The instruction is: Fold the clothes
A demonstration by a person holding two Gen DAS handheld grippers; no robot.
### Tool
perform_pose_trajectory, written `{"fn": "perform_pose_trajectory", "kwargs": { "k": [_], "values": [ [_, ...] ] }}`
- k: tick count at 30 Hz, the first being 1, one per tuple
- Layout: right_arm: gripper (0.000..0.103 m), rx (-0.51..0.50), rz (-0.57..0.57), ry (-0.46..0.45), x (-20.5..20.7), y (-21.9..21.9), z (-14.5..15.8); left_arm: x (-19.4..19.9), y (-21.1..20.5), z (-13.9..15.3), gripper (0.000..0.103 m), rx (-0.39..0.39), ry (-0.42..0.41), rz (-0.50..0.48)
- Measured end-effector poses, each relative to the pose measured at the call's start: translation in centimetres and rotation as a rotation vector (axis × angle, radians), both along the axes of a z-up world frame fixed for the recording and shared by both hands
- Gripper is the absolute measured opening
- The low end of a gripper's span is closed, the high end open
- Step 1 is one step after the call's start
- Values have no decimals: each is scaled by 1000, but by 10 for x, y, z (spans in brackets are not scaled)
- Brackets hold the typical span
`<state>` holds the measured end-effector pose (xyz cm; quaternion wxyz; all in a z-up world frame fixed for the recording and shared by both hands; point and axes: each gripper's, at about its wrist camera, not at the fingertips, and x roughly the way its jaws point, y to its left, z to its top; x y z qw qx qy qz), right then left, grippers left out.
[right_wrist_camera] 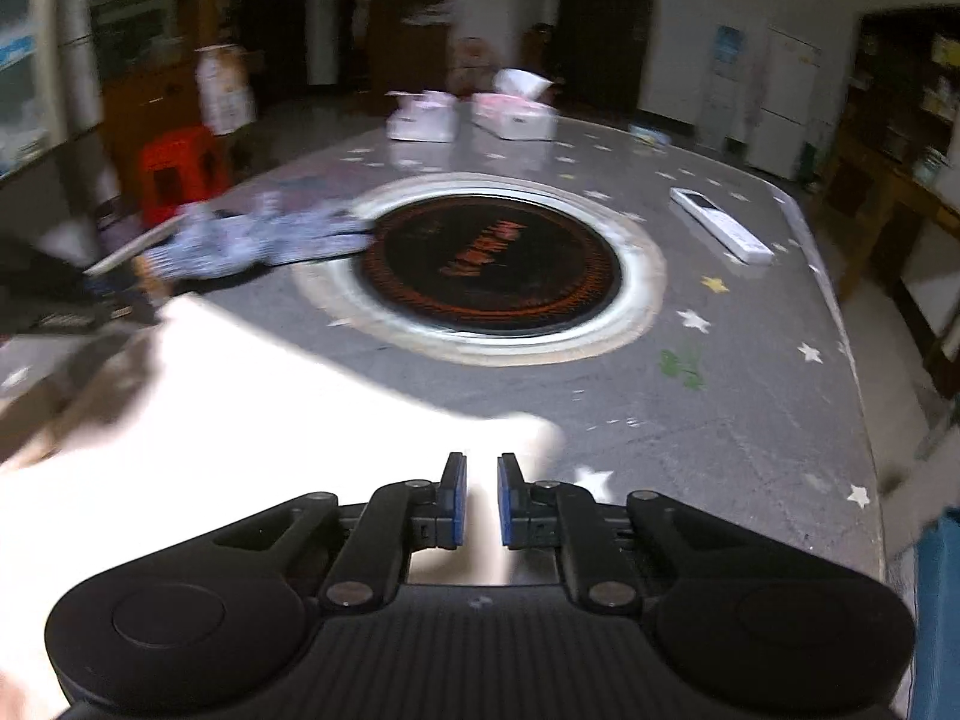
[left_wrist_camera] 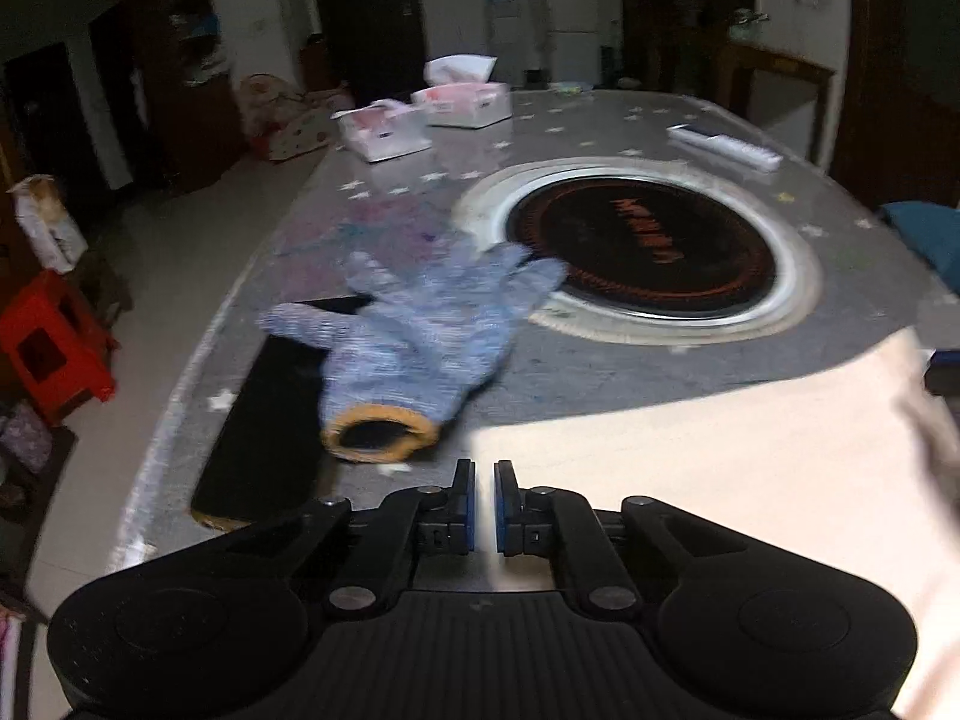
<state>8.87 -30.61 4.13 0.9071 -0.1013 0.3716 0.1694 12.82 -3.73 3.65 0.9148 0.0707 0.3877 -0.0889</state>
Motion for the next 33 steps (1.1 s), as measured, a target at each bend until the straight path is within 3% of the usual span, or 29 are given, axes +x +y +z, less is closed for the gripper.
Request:
{"fn": "perform_pose_trajectory", "kwargs": {
  "k": [7,12,17,22,23,24,25,33],
  "values": [
    [11,-13,321,49,-91,30,25,-25,-33,-3,8,-24,37,-109],
    [21,-34,523,90,-145,60,26,-33,-41,-7,8,-13,42,-133],
    [22,-56,612,111,-168,91,10,-33,-38,-11,8,-30,55,-123],
    [21,-116,621,36,-172,112,-5,-33,-35,-11,9,-46,58,-118],
    [18,-121,619,20,-172,116,-6,-33,-35,-12,9,-47,57,-118],
    [8,-112,622,24,-171,116,-7,-33,-35,-12,9,-48,57,-118],
    [4,-102,625,28,-171,116,-8,-33,-35,-12,9,-49,56,-119],
    [2,-145,734,34,-205,102,1,-32,-32,-14,12,-45,38,-107]
  ]
}}
